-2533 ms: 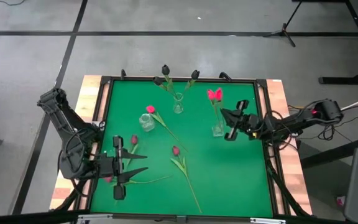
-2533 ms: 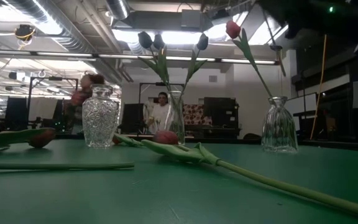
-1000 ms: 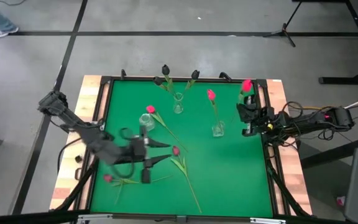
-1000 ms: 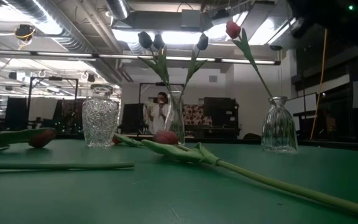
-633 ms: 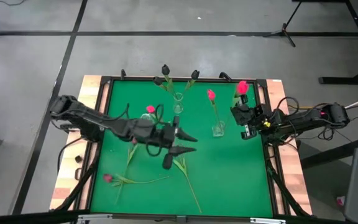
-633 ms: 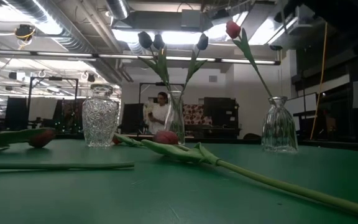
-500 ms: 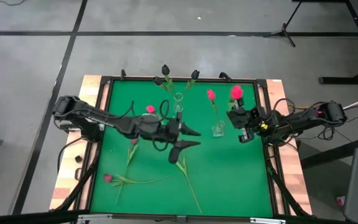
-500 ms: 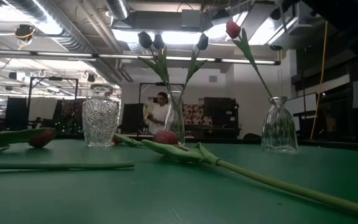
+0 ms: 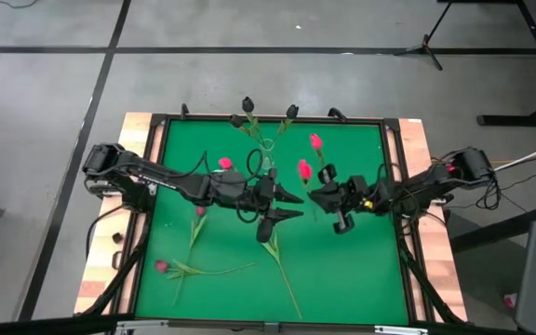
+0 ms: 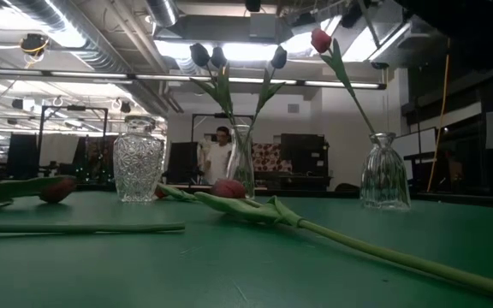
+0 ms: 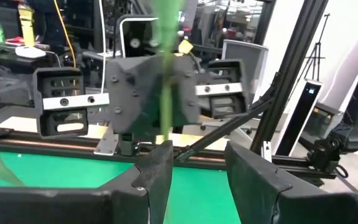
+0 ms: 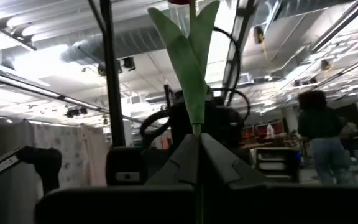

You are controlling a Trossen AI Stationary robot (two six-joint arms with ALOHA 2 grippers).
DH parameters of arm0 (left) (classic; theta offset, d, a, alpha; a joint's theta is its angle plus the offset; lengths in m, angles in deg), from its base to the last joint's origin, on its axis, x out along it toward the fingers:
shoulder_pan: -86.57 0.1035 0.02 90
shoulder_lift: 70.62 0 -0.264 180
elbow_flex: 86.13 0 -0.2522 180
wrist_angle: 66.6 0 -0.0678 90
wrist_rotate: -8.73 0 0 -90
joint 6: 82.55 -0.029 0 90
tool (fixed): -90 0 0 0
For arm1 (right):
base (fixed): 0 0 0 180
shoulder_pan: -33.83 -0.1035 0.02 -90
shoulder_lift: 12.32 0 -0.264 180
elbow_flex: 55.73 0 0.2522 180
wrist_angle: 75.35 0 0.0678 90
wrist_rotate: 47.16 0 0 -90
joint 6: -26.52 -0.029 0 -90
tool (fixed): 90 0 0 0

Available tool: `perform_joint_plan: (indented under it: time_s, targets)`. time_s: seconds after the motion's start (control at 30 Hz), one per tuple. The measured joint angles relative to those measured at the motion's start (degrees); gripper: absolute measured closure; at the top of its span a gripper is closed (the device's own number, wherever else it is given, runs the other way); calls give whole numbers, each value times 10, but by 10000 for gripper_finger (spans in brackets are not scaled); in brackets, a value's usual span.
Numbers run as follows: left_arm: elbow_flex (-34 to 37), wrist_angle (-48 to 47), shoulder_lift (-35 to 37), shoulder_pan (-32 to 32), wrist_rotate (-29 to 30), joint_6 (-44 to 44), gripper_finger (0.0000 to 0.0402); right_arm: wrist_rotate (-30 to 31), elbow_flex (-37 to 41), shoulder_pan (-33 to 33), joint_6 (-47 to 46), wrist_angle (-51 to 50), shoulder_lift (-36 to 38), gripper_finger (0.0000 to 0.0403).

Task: Sort flowers into vase by color
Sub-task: Put the bottom pink tulip into the bottom right transparent vase

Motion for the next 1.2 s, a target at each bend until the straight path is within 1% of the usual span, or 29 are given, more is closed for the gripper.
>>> perform_joint_plan:
  time_s: [0.13, 0.3, 0.43, 0.57, 0.63, 0.73, 0.8, 0.97, 1.03, 1.1, 1.2]
  targets:
    - [0, 0, 0, 0, -7, 5, 258, -20, -39, -3, 0, -8, -37, 398]
    - [0, -2, 0, -3, -5, 7, 258, -30, -75, -1, -1, -9, -70, 398]
    - [0, -7, 0, -3, -5, 8, 258, -48, -87, -1, -5, -14, -77, 398]
    - [0, -13, 0, -4, -4, 10, 261, -49, -88, -1, -13, -19, -77, 398]
    - [0, -19, 0, -4, 5, 10, 270, -49, -88, -1, -13, -21, -77, 398]
    - [0, -23, 0, -7, 30, 15, 296, -48, -88, -1, -13, -21, -77, 398]
    - [0, -24, 0, -9, 44, 9, 319, -48, -88, -1, -13, -25, -77, 398]
    - [0, -28, 0, -13, 60, 2, 387, -43, -88, 0, -13, -37, -77, 398]
    - [1, -31, 0, -16, 67, 1, 393, -39, -88, 0, -13, -48, -76, 393]
    - [1, -34, 0, -17, 68, -1, 392, -39, -88, 0, -12, -60, -75, 379]
    - [1, -40, 0, -21, 78, -2, 394, -41, -88, 0, -11, -78, -70, 337]
